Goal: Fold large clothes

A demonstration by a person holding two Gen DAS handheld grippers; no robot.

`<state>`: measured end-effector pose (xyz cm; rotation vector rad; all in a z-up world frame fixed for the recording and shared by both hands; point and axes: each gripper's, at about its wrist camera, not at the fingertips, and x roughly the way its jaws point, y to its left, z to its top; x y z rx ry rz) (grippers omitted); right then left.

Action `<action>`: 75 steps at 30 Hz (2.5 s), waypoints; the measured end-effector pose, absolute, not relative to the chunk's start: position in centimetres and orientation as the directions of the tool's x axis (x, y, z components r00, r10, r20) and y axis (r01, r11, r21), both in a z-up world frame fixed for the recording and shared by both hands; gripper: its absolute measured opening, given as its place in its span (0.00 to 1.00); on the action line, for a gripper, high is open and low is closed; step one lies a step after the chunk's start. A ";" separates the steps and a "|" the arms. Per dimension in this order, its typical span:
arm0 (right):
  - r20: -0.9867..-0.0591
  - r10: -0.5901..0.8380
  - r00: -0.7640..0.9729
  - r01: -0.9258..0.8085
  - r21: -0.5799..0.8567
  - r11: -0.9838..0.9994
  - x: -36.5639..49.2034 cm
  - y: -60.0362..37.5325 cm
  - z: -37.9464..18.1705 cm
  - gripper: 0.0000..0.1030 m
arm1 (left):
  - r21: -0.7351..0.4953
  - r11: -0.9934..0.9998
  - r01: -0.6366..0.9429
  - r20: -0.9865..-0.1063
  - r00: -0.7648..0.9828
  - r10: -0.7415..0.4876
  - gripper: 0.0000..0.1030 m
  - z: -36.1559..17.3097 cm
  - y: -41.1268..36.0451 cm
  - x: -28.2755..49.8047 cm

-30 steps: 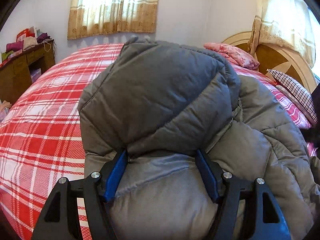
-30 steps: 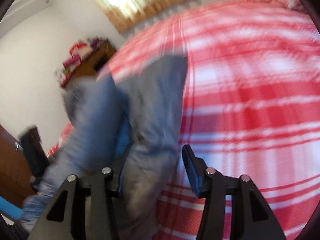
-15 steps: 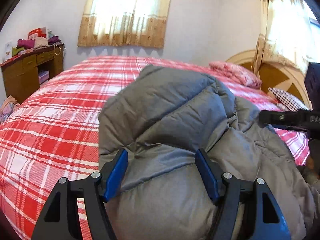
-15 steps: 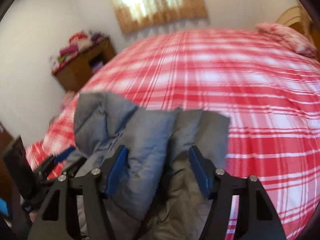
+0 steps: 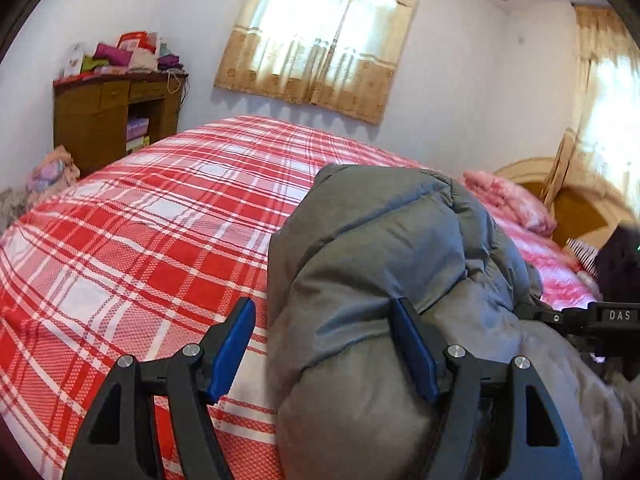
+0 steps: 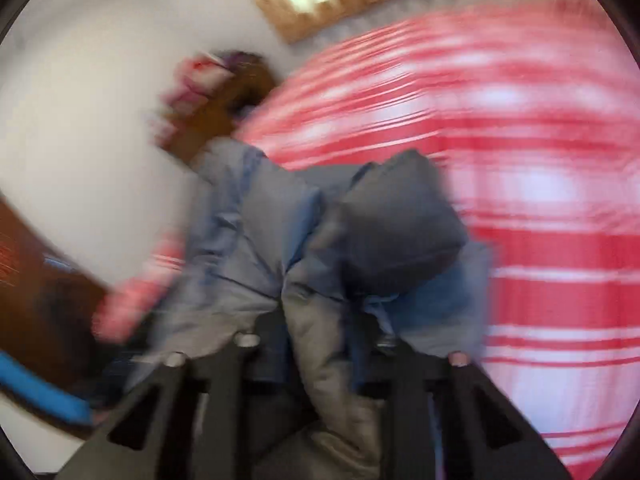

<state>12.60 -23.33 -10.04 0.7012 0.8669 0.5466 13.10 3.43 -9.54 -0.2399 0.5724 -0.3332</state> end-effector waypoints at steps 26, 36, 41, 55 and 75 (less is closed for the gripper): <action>-0.698 0.358 0.620 -0.004 0.454 0.891 7.9 -29.2 -9.5 0.68 | -0.093 0.922 0.377 -0.673 0.659 -0.337 0.73 -10.3 -4.4 14.6; -0.742 0.475 0.473 -0.013 0.533 0.846 10.1 -26.7 -14.4 0.85 | -0.373 0.899 0.228 -0.712 0.551 -0.435 0.84 -12.6 1.9 14.9; -0.712 0.481 0.511 -0.089 0.513 0.854 8.6 -26.6 -14.7 0.89 | -0.610 0.733 0.300 -0.623 0.389 -0.678 0.93 -14.8 -0.8 13.6; -0.718 0.511 0.473 -0.177 0.490 0.853 8.1 -22.6 -11.7 0.33 | -0.606 0.700 0.378 -0.548 0.440 -0.712 0.45 -11.5 -0.7 10.7; -0.606 0.717 0.344 -0.665 0.382 0.642 16.4 8.8 -4.5 0.28 | -0.301 0.951 -0.071 -0.575 0.809 -0.121 0.45 -2.5 26.1 8.7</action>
